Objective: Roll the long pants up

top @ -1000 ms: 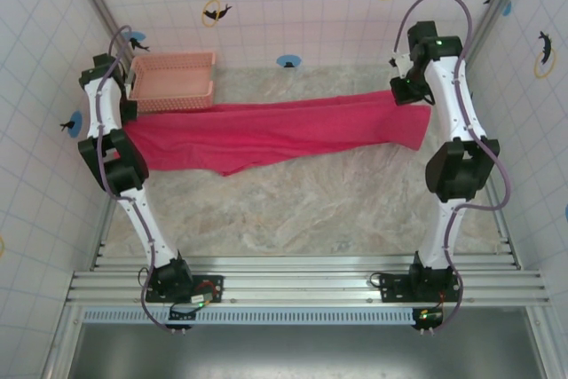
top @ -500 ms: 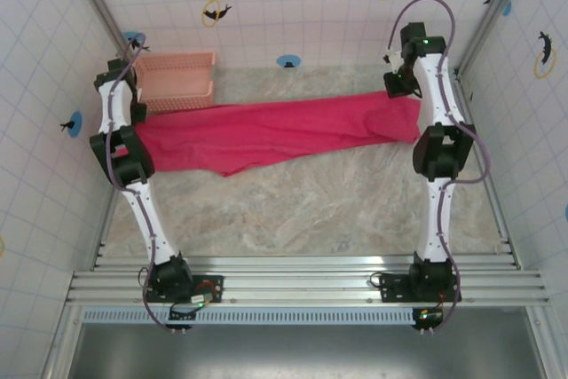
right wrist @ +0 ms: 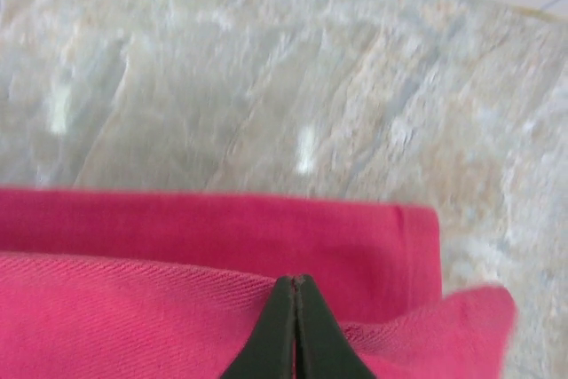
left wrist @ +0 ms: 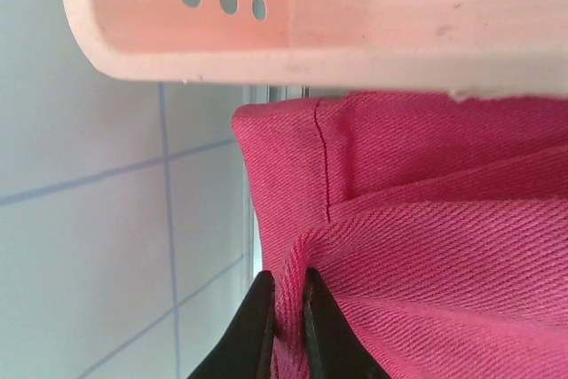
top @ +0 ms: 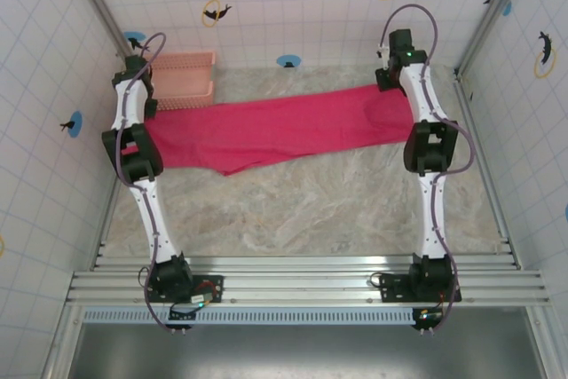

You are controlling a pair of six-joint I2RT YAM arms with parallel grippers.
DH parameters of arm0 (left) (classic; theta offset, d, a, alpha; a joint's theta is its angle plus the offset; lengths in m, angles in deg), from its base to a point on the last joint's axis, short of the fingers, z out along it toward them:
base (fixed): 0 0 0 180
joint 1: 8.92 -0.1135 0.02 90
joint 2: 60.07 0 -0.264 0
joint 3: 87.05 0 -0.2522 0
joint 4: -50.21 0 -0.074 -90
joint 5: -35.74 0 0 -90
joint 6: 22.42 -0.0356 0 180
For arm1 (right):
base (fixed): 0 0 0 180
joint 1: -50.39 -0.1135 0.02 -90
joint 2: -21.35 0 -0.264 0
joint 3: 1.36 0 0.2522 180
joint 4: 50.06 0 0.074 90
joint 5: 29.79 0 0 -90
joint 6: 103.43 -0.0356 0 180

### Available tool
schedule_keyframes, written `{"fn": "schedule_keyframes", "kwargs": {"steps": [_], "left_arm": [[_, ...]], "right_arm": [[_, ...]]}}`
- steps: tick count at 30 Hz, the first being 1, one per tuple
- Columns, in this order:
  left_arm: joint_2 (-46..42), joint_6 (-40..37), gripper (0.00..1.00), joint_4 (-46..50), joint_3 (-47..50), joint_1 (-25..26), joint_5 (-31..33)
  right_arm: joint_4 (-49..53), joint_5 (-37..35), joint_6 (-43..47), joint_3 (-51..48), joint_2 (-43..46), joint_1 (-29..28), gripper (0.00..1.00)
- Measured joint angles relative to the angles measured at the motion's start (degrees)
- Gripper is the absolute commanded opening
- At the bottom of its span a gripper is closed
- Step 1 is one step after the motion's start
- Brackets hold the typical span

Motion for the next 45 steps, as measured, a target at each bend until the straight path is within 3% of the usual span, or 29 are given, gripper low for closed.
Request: {"fn": "schedule_keyframes", "kwargs": {"steps": [1,2,3,6,11,15,21,26,30,35,45], "left_arm": [[0.09,0.04,0.19,-0.46,0.00,0.07,0.31],[0.11,0.02,0.23,-0.98,0.00,0.11,0.59],[0.20,-0.20,0.33,-1.38,0.00,0.11,0.94],[0.24,-0.17,0.56,-2.64,-0.11,0.09,1.84],[0.24,0.20,0.97,-3.74,-0.96,0.04,3.08],[-0.13,0.59,0.98,-3.58,-0.74,0.22,2.78],[-8.26,3.45,0.97,-4.04,10.86,3.48,-2.40],[-14.86,5.66,0.98,-4.90,20.26,10.82,-8.07],[-17.62,7.69,0.97,-6.51,26.84,15.50,-14.47],[-18.23,9.40,0.98,-7.34,32.87,15.52,-19.34],[-18.27,10.05,0.97,-7.26,34.23,16.22,-21.62]], "right_arm": [[-1.31,-0.81,-0.22,1.95,-1.20,-0.02,0.37],[-2.56,-1.62,-0.52,3.91,-2.43,0.02,0.45],[-3.67,-2.16,-1.09,5.60,-3.45,0.13,0.54],[-5.90,-4.07,-1.90,6.75,-4.28,0.48,0.67],[-5.81,-5.33,-3.63,6.75,-4.02,1.97,0.73],[-2.21,-0.11,-7.43,-1.79,2.54,5.44,0.73],[-5.11,5.79,-11.43,-41.86,29.79,13.57,0.75],[-12.26,14.32,-16.26,-60.94,41.24,19.67,0.75],[-15.80,21.09,-19.06,-65.77,39.93,22.38,0.75],[-21.24,27.71,-22.53,-66.42,35.69,21.27,0.74],[-25.40,29.11,-25.38,-66.40,30.12,18.49,0.73]]}}
